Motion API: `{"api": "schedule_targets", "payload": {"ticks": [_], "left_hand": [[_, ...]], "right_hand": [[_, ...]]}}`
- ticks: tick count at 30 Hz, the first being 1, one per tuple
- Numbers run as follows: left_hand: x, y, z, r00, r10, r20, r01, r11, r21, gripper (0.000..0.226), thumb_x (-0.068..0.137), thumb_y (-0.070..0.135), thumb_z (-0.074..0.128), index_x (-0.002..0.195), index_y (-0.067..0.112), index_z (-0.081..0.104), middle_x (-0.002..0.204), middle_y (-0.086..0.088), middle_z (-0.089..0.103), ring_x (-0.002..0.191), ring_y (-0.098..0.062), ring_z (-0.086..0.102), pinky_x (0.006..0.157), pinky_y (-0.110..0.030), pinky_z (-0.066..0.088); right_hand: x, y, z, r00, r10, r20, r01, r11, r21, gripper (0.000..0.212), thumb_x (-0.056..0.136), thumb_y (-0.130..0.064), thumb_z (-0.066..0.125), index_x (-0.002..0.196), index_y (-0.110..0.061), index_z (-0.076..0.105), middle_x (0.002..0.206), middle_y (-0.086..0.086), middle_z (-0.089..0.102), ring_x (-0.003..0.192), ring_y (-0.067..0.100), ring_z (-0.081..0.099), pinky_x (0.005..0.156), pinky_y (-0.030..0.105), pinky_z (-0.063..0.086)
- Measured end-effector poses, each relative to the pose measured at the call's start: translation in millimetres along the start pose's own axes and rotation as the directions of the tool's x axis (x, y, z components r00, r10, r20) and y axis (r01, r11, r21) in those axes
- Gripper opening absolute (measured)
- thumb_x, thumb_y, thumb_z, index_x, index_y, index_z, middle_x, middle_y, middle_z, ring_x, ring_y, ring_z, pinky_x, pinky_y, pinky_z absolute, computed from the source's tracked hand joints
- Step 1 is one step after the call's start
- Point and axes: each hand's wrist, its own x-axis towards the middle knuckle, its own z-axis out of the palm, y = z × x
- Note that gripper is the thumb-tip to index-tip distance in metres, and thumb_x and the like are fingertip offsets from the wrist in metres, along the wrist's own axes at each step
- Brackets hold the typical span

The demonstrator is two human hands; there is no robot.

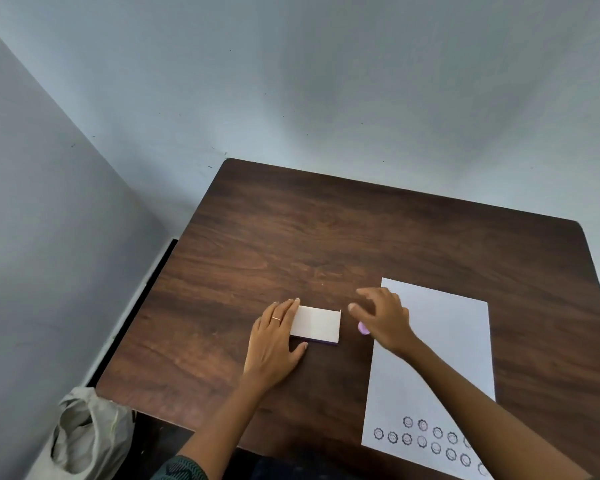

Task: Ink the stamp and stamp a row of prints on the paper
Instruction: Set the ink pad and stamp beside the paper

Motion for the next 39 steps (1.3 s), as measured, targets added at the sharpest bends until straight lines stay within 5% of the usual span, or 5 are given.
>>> {"api": "schedule_targets", "payload": {"ticks": [2,7,11,27,39], "left_hand": [[0,5,4,0.997,0.073,0.012,-0.073,0.997,0.030,0.074,0.084,0.049,0.047,0.148,0.026,0.016,0.156,0.004,0.023,0.145,-0.019,0.015,0.116,-0.031,0.011],[9,16,13,0.977,0.195,0.083,-0.203,0.974,0.102,0.066,0.092,0.047,0.036,0.149,0.026,0.009,0.159,0.004,0.012,0.146,-0.019,0.007,0.116,-0.032,-0.006],[16,17,19,0.957,0.238,0.166,-0.267,0.947,0.177,0.064,0.095,0.044,0.034,0.149,0.026,0.004,0.159,0.003,0.008,0.146,-0.021,0.003,0.117,-0.038,-0.001],[25,18,19,0.945,0.235,0.228,-0.278,0.944,0.179,0.059,0.097,0.042,0.031,0.148,0.031,0.003,0.160,0.004,0.005,0.147,-0.020,0.001,0.117,-0.043,0.006],[17,17,16,0.955,0.264,0.136,-0.282,0.950,0.138,0.061,0.093,0.046,0.030,0.148,0.030,0.008,0.159,0.003,0.004,0.146,-0.020,0.002,0.118,-0.040,-0.001]], "right_hand": [[2,11,-10,0.991,0.133,-0.013,-0.127,0.964,0.232,0.029,0.093,-0.020,0.049,0.116,-0.007,0.059,0.126,0.014,0.060,0.113,0.027,0.055,0.091,0.030,0.042],[-11,35,-9,0.995,0.094,-0.019,-0.091,0.986,0.140,0.026,0.084,0.000,0.058,0.110,-0.002,0.062,0.121,0.017,0.063,0.108,0.030,0.060,0.086,0.023,0.044],[-22,37,8,0.998,0.018,0.066,-0.023,0.997,0.068,0.041,0.079,-0.016,0.069,0.117,-0.007,0.058,0.122,0.012,0.062,0.107,0.025,0.058,0.088,0.023,0.044],[-7,29,29,0.996,-0.043,-0.083,0.045,0.999,0.027,0.020,0.088,-0.029,0.057,0.089,-0.012,0.069,0.093,0.006,0.071,0.079,0.011,0.057,0.069,0.022,0.047],[-9,62,-21,0.992,0.094,-0.083,-0.107,0.981,-0.160,0.063,0.066,-0.039,0.077,0.122,-0.024,0.053,0.135,0.010,0.048,0.122,0.030,0.043,0.095,0.044,0.041]]}}
